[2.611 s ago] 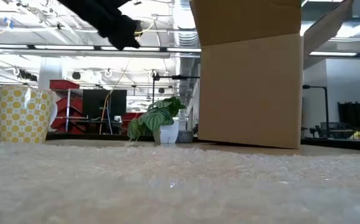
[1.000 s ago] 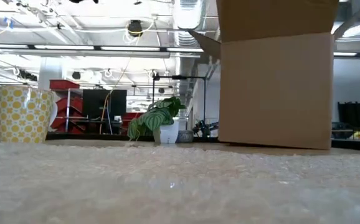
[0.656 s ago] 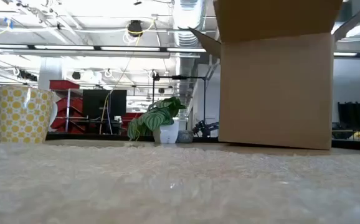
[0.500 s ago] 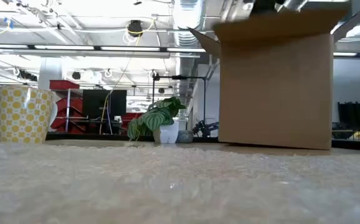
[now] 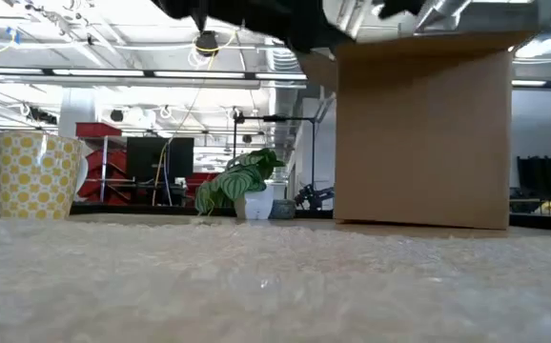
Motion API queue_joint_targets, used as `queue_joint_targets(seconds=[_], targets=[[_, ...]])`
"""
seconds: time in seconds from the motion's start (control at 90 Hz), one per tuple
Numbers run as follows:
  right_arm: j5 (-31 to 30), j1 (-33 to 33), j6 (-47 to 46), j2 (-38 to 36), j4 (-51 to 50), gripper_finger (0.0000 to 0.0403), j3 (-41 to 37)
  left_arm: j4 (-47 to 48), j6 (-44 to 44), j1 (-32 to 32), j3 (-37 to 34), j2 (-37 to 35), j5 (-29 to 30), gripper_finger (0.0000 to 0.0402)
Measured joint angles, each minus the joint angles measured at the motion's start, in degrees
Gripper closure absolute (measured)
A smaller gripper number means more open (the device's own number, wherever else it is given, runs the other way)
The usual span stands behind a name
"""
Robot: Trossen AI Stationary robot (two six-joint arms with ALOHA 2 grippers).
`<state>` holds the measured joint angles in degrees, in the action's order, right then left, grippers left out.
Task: Wrap mug
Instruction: Put the blue wrapped mug into the box
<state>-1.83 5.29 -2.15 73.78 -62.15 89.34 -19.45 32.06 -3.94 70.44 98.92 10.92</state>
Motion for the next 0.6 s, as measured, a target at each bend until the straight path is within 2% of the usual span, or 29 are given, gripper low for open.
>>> queue_joint_targets(seconds=[0.089, 0.233, 0.4, 0.456, 0.6], targets=[[-3.44, 0.84, 0.06, -0.02, -0.71, 0.0243, 1.58, 0.03, -0.70, -0.10, 0.17, 1.75, -0.02, 0.0401], [-8.63, 6.16, 0.39, 0.59, -5.97, 0.0225, 1.99, 1.63, -1.39, -0.07, 0.17, 2.53, -0.04, 0.0402], [-8.62, 13.06, 1.85, 3.38, -11.86, 0.0173, 1.49, 2.26, -1.91, -0.03, 0.17, 2.35, -0.04, 0.0402], [-6.90, 14.07, 3.20, 4.90, -12.29, 0.0159, 1.77, 2.43, -2.09, 0.06, 0.17, 2.31, -0.03, 0.0402], [-3.31, 15.38, 6.82, 8.19, -13.65, 0.0150, 1.96, 4.10, -3.58, 0.10, 0.11, 2.31, 1.37, 0.0402]])
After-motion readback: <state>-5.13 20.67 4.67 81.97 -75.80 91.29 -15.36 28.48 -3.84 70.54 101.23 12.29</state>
